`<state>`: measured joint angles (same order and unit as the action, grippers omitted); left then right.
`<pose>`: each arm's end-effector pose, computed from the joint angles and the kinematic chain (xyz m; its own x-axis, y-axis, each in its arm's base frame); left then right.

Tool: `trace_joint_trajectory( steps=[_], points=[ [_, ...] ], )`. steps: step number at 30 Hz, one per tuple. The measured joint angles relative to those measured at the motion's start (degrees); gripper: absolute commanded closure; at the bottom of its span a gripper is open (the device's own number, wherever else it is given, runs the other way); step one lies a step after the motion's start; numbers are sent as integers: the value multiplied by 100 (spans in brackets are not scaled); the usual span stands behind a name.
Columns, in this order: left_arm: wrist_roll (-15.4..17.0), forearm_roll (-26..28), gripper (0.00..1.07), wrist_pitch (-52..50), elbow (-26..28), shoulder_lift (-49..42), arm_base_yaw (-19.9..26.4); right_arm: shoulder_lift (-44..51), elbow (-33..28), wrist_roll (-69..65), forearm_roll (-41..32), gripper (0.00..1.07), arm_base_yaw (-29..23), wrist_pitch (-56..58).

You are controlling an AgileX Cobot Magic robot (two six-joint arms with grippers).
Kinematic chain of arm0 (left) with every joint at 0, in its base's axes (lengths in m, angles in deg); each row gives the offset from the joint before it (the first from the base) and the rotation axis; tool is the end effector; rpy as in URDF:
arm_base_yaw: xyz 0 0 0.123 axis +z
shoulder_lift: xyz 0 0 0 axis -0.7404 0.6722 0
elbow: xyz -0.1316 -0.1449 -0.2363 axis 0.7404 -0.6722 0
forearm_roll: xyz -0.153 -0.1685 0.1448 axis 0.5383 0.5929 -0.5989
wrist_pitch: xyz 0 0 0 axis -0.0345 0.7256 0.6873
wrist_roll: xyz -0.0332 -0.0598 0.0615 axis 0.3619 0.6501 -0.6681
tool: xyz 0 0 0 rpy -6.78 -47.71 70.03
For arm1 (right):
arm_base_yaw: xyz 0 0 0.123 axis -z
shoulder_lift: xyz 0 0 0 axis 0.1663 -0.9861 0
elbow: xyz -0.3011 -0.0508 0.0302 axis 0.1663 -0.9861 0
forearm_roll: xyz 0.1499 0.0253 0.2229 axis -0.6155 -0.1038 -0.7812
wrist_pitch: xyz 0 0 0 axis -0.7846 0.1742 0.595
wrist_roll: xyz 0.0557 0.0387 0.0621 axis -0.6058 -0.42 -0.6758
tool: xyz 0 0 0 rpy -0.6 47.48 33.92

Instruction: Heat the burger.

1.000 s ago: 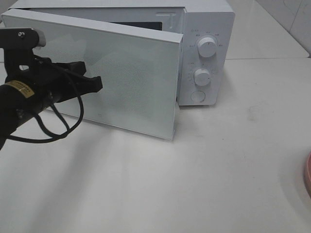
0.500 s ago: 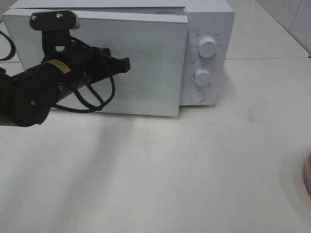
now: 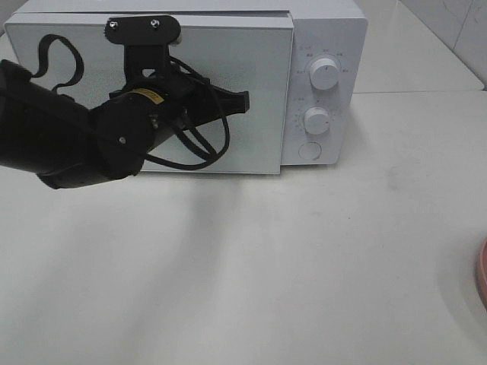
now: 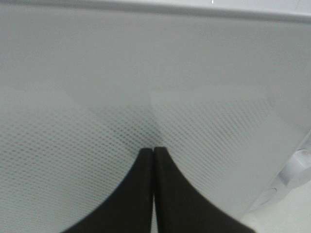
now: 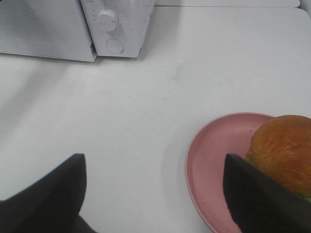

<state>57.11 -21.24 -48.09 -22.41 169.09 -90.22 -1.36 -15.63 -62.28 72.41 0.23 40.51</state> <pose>0.3350 -0.2607 0.1786 -0.3159 -0.0467 -0.9476 0.2966 0.9439 -0.1454 -0.0108 -0.0018 0.2898 -0.4402 0.0668 -0.8954 -0.1027 0.9869 0.1242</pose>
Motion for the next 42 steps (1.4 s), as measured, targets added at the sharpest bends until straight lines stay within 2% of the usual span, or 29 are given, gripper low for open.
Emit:
trace_joint_trajectory(
  steps=[5,16,20,24,28,30,31,32,33,34,35,36,38,42],
  points=[
    [-97,52,107,424,424,252,-17,0,0,0,0,32,0,0],
    [-126,166,107,722,968,602,-63,0,0,0,0,32,0,0],
    [-160,155,107,739,985,630,-69,0,0,0,0,32,0,0],
    [-378,166,107,911,991,556,-80,0,0,0,0,32,0,0],
    [-458,195,105,1100,957,413,-40,0,0,0,0,32,0,0],
    [-676,229,89,1621,951,258,6,0,0,0,0,32,0,0],
    [-676,229,89,1621,951,258,6,0,0,0,0,32,0,0],
    [-831,246,72,2114,911,160,17,0,0,0,0,32,0,0],
    [-877,246,60,2315,877,120,17,0,0,0,0,32,0,0],
    [-877,246,60,2315,877,120,17,0,0,0,0,32,0,0],
    [-951,252,33,2762,785,17,17,0,0,0,0,32,0,0],
    [-951,252,33,2762,785,17,17,0,0,0,0,32,0,0],
    [-980,252,4,3312,619,-172,17,0,0,0,0,32,0,0],
    [-991,229,6,3913,430,-355,40,0,0,0,0,32,0,0]
  ],
)
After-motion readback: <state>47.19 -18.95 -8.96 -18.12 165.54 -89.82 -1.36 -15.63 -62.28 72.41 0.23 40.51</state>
